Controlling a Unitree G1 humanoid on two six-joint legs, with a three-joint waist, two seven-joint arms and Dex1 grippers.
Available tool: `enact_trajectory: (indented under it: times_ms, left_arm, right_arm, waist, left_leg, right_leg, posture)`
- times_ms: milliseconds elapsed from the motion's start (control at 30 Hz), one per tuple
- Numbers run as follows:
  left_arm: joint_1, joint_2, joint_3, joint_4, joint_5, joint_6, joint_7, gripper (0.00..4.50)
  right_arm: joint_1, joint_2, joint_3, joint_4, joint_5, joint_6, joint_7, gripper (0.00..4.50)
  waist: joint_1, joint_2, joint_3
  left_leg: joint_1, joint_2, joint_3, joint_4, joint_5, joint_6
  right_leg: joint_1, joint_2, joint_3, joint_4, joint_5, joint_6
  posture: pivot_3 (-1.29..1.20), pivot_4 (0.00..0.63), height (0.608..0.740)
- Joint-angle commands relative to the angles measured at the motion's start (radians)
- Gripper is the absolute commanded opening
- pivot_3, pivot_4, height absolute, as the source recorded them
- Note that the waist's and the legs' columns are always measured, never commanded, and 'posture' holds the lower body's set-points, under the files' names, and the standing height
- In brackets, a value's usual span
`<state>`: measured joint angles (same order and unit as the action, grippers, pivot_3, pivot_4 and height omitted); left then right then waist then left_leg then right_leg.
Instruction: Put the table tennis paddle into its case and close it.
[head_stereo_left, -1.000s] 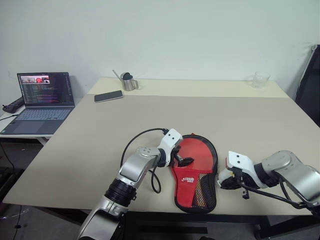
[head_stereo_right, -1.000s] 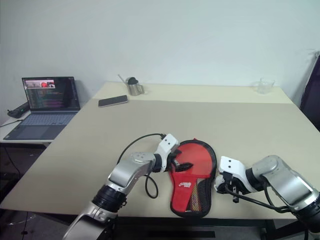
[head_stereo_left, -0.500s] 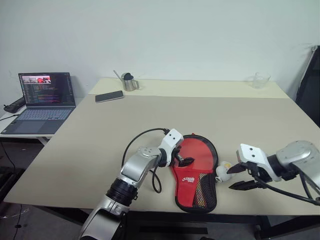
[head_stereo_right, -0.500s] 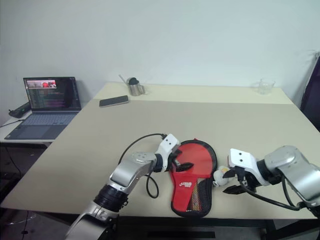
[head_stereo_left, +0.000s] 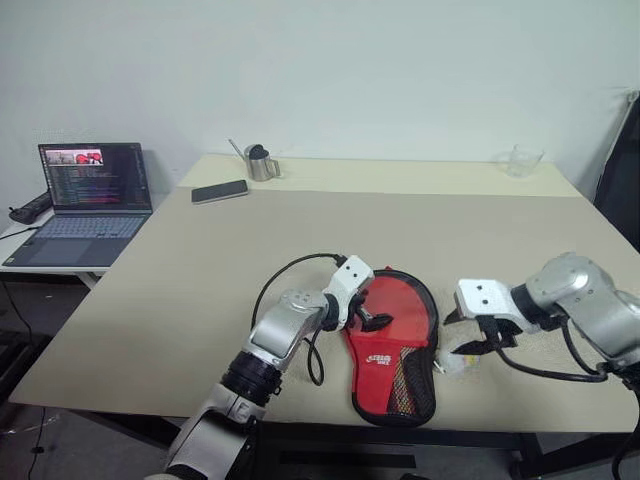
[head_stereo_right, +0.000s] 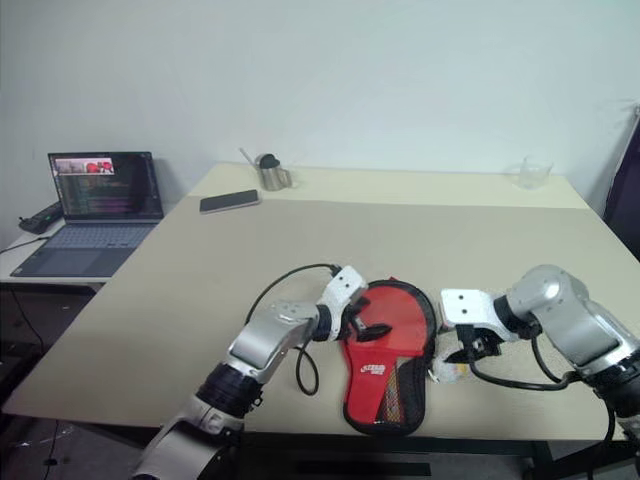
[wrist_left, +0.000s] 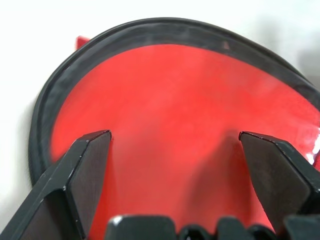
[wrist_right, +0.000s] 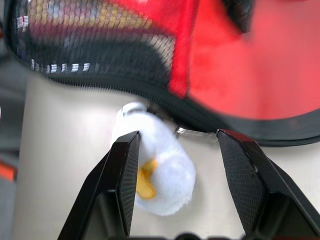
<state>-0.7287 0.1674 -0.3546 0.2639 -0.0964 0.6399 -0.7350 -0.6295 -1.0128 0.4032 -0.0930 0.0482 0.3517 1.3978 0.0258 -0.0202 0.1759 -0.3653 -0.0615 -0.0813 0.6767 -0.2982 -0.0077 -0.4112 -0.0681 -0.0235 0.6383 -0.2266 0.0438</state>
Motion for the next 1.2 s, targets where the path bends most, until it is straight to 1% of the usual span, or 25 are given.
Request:
enact_trajectory:
  times_ms: [33,200,300,500,567,600,933,1033,1133,1200]
  left_arm:
    - [-0.059,-0.034,-0.017,0.059,-0.007,-0.071,-0.059,4.50]
    - [-0.090,-0.062,-0.035,0.187,0.031,-0.111,-0.074,4.50]
    - [-0.089,-0.071,-0.039,0.225,0.047,-0.122,-0.070,4.50]
    - [-0.087,-0.088,-0.035,0.224,0.052,-0.124,-0.068,4.50]
    - [-0.081,-0.092,-0.036,0.217,0.054,-0.121,-0.067,4.50]
    - [-0.077,-0.094,-0.038,0.212,0.056,-0.119,-0.067,4.50]
    - [-0.066,-0.102,-0.041,0.201,0.070,-0.112,-0.062,4.50]
    - [-0.071,-0.104,-0.037,0.207,0.074,-0.111,-0.058,4.50]
    - [-0.085,-0.123,-0.017,0.224,0.067,-0.095,-0.037,4.50]
    - [-0.104,-0.145,-0.004,0.259,0.074,-0.095,-0.007,4.50]
  right_arm:
    - [-0.035,0.000,-0.036,-0.010,0.010,-0.021,0.038,2.69]
    - [-0.018,-0.018,-0.051,-0.032,0.024,-0.008,0.065,2.69]
    - [-0.001,-0.027,-0.067,-0.059,0.043,0.002,0.079,2.69]
    - [0.060,-0.047,-0.041,-0.114,0.012,0.007,0.086,2.69]
    - [0.072,-0.044,-0.020,-0.106,-0.022,0.000,0.076,2.69]
    - [0.078,-0.042,-0.007,-0.096,-0.044,-0.007,0.070,2.69]
    - [0.074,0.013,0.043,-0.015,-0.180,-0.036,0.019,2.69]
    - [0.082,0.018,0.053,-0.012,-0.209,-0.058,0.016,2.16]
    - [0.098,0.006,0.035,-0.048,-0.192,-0.056,0.035,1.14]
    - [0.109,-0.009,0.017,-0.075,-0.175,-0.055,0.047,0.63]
  waist:
    - [-0.001,-0.001,0.003]
    - [-0.003,-0.001,0.005]
    - [-0.003,-0.001,0.005]
    - [-0.002,-0.001,0.005]
    - [-0.002,-0.001,0.005]
    - [-0.002,-0.001,0.005]
    - [-0.002,-0.001,0.005]
    - [-0.002,-0.001,0.005]
    - [-0.001,-0.001,0.005]
    - [0.002,-0.001,0.005]
  left_leg:
    - [0.000,0.000,0.000,0.000,0.000,0.000]
    - [-0.003,0.000,0.000,-0.001,-0.001,-0.001]
    - [-0.004,0.000,0.000,-0.001,-0.002,-0.002]
    - [-0.004,0.000,0.000,0.000,-0.002,-0.001]
    - [-0.003,0.000,0.000,0.000,-0.002,-0.001]
    - [-0.003,0.000,0.000,0.000,-0.002,-0.001]
    - [-0.003,0.000,0.000,0.000,-0.002,-0.001]
    - [-0.003,0.000,0.000,0.000,-0.002,-0.001]
    - [-0.002,0.000,0.000,0.000,-0.002,-0.001]
    - [-0.002,0.000,0.000,0.001,-0.002,-0.001]
  right_leg:
    - [0.000,0.000,0.000,0.000,0.000,0.000]
    - [-0.004,0.000,0.000,0.000,0.001,-0.002]
    - [-0.005,0.000,0.000,0.000,0.003,-0.004]
    - [-0.004,0.000,0.000,0.000,0.002,-0.004]
    - [-0.004,0.000,0.000,0.000,0.002,-0.003]
    - [-0.004,0.000,0.000,0.000,0.000,0.000]
    - [-0.004,0.000,0.000,0.001,0.000,-0.001]
    - [-0.004,0.000,0.000,0.001,0.000,-0.001]
    - [-0.003,0.000,0.000,0.001,0.000,-0.001]
    - [-0.002,0.000,0.000,0.001,0.000,-0.001]
  posture:
    - [0.00,0.150,0.740]
    - [0.00,0.150,0.740]
    - [0.00,0.150,0.740]
    - [0.00,0.150,0.740]
    - [0.00,0.150,0.740]
    - [0.00,0.150,0.740]
    - [0.00,0.150,0.740]
    - [0.00,0.150,0.740]
    - [0.00,0.150,0.740]
    - [0.00,0.150,0.740]
